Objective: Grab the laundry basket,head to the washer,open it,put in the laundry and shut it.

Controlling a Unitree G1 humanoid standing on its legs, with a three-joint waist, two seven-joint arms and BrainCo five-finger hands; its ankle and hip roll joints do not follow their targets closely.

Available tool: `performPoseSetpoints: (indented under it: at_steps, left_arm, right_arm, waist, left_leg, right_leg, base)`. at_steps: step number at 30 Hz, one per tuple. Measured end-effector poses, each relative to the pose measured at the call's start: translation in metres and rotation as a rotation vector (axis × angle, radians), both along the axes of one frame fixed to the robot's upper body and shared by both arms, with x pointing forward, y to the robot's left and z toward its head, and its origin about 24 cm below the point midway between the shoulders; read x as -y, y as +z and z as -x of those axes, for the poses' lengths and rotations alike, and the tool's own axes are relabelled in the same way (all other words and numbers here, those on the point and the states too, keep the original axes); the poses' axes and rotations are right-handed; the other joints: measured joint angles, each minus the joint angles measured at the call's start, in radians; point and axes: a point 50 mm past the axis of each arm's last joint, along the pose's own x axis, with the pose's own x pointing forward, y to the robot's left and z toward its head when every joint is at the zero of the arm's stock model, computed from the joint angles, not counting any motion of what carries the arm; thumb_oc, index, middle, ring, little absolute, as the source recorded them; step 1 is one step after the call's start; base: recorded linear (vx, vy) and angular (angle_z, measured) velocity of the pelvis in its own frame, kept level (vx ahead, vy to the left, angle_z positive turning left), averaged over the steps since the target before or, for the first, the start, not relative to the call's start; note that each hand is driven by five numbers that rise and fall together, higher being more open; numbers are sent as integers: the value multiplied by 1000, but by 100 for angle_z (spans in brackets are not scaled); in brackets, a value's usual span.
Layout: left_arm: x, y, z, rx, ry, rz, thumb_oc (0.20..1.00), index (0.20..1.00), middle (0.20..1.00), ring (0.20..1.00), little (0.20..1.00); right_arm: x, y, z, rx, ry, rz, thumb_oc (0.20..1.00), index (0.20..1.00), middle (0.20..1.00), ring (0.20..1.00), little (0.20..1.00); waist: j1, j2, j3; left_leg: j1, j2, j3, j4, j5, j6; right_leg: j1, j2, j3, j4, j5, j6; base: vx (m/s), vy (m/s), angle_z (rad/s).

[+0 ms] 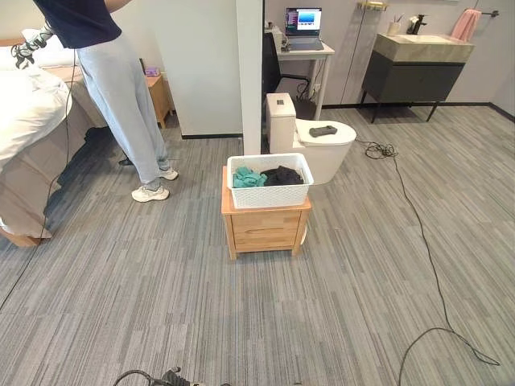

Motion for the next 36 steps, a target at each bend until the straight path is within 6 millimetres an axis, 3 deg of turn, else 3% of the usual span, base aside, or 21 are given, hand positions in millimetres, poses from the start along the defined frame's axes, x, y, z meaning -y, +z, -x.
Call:
performPoseSetpoints:
  at_steps: [25, 28, 34, 36]
  left_arm:
    - [16, -1, -7, -1, -121, 43, 1000, 1000, 1000, 1000, 1000]
    - [19, 0, -15, 5, -207, 26, 1000, 1000, 1000, 1000, 1000]
    - [26, 3, -26, 28, -290, 30, 1000, 1000, 1000, 1000, 1000]
    - [29, 5, -33, 42, -316, 37, 1000, 1000, 1000, 1000, 1000]
  right_arm:
    - [2, 0, 4, -50, 61, -8, 1000, 1000, 1000, 1000, 1000]
    - [1, -1, 5, -55, 60, -10, 1000, 1000, 1000, 1000, 1000]
    - [12, 2, 12, -92, 21, 16, 1000, 1000, 1000, 1000, 1000]
    - [18, 3, 16, -99, -15, 28, 1000, 1000, 1000, 1000, 1000]
  waist:
    - [0, 39, 9]
    - [-1, 43, 14]
    - [2, 38, 35]
    - [2, 32, 52]
  left_leg:
    - [12, -5, 10, 1, 0, -1]
    - [15, -7, 25, 0, -1, -1]
    - [15, -28, 28, -2, -2, 1]
    - [15, -62, 28, 2, -11, 25]
  right_leg:
    - [8, -7, 2, 0, -1, -1]
    - [7, -11, 5, 1, 0, 2]
    - [-2, -38, -1, 25, -9, 16]
    - [-47, -73, 1, 113, -49, 40]
  base:
    - [15, 57, -1]
    - [12, 108, -7]
    - [5, 90, 4]
    - [23, 235, 14]
